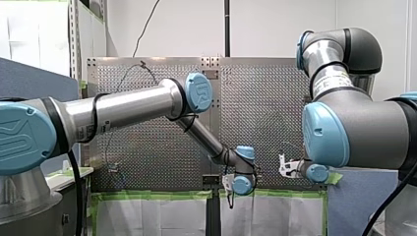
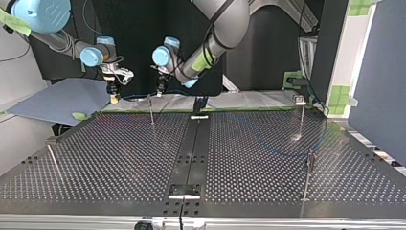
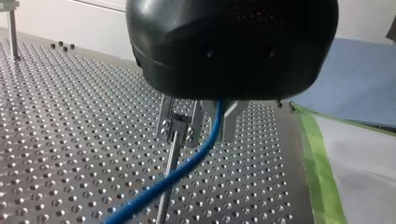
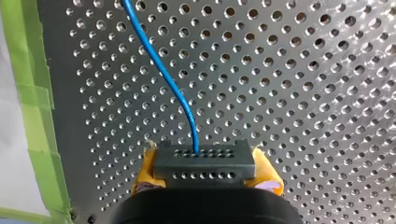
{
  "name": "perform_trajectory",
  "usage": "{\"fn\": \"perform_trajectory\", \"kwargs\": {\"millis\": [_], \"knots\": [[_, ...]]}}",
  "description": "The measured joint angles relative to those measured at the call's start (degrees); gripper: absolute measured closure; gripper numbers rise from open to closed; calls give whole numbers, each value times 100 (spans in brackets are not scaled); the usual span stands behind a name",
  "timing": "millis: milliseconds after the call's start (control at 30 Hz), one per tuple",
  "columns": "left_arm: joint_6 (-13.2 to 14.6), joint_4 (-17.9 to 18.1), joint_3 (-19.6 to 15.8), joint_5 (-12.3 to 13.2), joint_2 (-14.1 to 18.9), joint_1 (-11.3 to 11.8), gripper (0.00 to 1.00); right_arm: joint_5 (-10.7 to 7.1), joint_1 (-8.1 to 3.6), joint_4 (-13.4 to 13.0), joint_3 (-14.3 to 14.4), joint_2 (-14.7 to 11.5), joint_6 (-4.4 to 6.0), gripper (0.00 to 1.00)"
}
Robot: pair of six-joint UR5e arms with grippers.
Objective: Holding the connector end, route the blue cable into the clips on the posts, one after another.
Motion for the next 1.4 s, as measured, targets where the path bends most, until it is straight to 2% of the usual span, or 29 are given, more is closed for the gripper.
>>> {"fn": "perform_trajectory", "kwargs": {"millis": [233, 400, 667, 967, 1400], "knots": [[-18, 39, 66, 143, -2, 66, 100, -114, 1, -32, -27, 44, 50, 100], [-85, -14, 226, 247, -65, 114, 100, -154, -2, 35, -89, 145, -21, 100], [-149, -96, 415, 403, -114, 275, 100, -155, 0, 185, -254, 167, -107, 100], [-212, -122, 424, 644, -119, 401, 100, -141, -4, 253, -422, 170, -89, 100], [-573, -92, 425, 1264, -118, 369, 100, -131, -31, 223, -473, 179, -56, 100]]}}
